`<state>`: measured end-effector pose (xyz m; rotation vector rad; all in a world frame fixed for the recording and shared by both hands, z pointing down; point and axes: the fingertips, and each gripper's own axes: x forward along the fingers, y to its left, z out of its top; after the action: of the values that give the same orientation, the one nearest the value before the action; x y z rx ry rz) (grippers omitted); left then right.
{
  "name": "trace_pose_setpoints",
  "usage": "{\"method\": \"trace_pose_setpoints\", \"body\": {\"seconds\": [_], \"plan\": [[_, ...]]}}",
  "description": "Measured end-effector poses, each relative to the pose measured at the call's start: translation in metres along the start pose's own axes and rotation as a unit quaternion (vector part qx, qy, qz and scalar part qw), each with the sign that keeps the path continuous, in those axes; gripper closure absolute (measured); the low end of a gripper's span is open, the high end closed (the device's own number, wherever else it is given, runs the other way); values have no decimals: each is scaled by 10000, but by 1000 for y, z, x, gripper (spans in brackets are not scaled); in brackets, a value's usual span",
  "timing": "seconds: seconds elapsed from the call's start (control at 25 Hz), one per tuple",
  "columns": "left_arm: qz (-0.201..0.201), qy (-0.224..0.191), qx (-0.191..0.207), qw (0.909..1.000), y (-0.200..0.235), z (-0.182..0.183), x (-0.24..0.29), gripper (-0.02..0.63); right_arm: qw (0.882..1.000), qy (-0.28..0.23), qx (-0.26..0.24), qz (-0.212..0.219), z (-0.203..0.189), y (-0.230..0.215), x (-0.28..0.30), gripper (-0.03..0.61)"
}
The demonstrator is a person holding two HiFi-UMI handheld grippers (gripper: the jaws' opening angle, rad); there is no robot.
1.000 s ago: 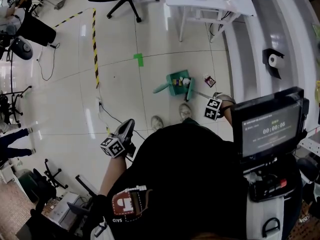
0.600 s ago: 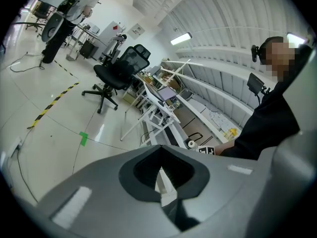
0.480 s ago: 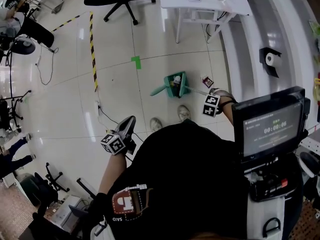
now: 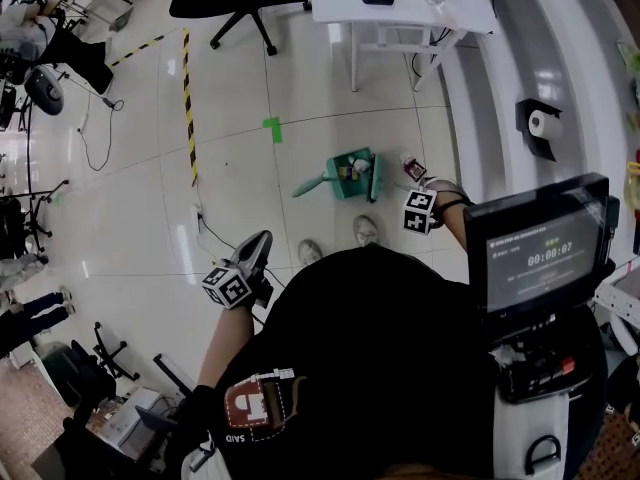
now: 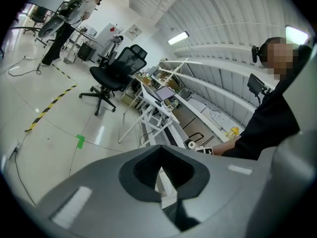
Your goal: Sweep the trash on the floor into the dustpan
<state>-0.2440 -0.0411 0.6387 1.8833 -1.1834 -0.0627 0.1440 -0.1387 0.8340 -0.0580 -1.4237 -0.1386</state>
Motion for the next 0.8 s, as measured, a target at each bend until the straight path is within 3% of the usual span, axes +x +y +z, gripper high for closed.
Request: {"method": "trace_pose_setpoints", "body": {"seconds": [0.36, 0.8], "plan": [[122, -92, 96, 9998, -26, -7, 8, 615, 9985, -533, -70, 89, 19, 2, -13, 491], [-139, -163, 283, 9994, -57, -15, 10, 615, 9967, -577, 504, 263, -13, 38, -27, 491]]}}
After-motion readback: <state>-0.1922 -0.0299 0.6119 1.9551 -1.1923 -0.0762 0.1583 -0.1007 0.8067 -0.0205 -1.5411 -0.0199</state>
